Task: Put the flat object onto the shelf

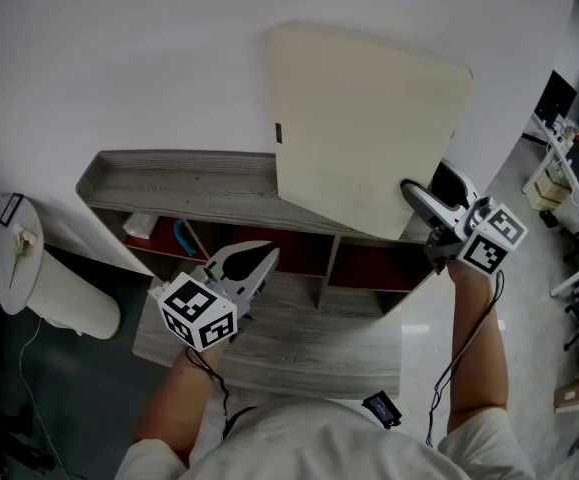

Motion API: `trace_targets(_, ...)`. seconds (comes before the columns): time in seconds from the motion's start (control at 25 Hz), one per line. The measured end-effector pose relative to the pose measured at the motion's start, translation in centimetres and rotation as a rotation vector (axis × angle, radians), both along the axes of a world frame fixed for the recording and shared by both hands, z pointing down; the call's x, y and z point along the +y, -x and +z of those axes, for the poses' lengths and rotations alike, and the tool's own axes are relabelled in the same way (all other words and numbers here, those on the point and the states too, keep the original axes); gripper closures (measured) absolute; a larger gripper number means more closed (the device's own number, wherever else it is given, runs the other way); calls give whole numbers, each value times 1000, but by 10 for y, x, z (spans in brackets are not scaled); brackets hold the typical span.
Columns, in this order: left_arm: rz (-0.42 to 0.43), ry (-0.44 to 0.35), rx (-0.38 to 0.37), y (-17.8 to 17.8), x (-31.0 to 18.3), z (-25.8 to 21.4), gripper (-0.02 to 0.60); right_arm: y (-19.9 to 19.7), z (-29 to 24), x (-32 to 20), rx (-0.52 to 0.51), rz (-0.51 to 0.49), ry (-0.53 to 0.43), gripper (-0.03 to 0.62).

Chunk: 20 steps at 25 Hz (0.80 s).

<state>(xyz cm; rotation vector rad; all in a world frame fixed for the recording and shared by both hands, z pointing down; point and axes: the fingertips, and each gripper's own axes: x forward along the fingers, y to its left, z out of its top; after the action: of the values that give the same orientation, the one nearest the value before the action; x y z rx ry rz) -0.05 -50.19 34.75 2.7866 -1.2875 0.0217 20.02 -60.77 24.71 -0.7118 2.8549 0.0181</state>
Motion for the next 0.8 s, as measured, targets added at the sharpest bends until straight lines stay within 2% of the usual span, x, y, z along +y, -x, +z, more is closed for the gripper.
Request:
trace_targets(0.16,12,-7,5,3,9,-2,566,-8,-1,10,3,46,-4,272)
trace_targets(0.32,32,-8,1,7,20,-1,566,-13,2,24,38,142,-21,273)
trace_targets(0.68,75,-18,17,27,48,-3,566,-2,25,76,105,254,5,275)
trace_targets(0.8,92,-24,18,37,59,-4,566,8,34,101,120,281,5,317)
